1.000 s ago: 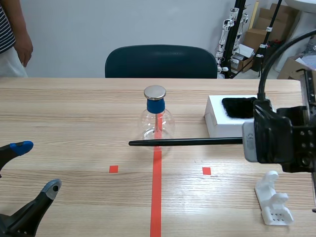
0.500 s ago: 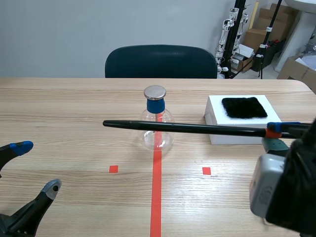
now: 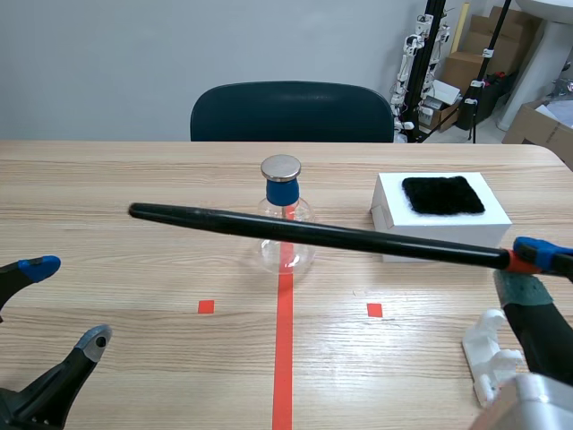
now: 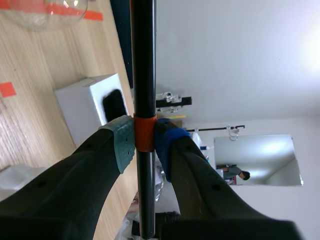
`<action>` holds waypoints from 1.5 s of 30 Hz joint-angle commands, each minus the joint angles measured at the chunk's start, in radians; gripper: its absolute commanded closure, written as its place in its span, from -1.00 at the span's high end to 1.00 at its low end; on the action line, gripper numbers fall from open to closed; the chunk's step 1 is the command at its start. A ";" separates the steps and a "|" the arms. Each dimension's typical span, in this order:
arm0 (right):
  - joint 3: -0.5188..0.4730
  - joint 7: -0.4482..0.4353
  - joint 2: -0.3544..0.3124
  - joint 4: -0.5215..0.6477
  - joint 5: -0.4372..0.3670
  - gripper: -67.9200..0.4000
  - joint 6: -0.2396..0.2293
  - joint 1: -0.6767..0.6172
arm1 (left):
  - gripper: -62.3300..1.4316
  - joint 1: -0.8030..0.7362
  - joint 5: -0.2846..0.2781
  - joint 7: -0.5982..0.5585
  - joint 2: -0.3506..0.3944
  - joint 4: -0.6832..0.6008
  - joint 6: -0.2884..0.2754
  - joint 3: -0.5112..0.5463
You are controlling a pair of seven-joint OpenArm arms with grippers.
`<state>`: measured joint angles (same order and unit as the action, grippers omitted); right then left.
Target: Do the electroscope experiment. pick up the black charging rod
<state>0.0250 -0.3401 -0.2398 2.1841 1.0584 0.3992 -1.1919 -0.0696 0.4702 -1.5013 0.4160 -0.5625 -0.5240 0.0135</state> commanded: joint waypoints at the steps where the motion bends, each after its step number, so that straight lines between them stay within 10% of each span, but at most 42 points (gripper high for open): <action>1: 0.001 -0.019 -0.001 0.010 -0.007 -0.99 0.043 -0.003 | 1.00 -0.002 -0.013 -0.050 0.006 -0.013 0.005 0.003; 45: 0.002 -0.026 0.002 0.007 -0.006 -0.99 0.057 -0.005 | 1.00 -0.002 -0.013 -0.051 0.006 -0.013 0.005 0.003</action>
<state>0.0277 -0.3618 -0.2329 2.1841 1.0584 0.4412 -1.1999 -0.0696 0.4702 -1.5013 0.4160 -0.5625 -0.5240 0.0135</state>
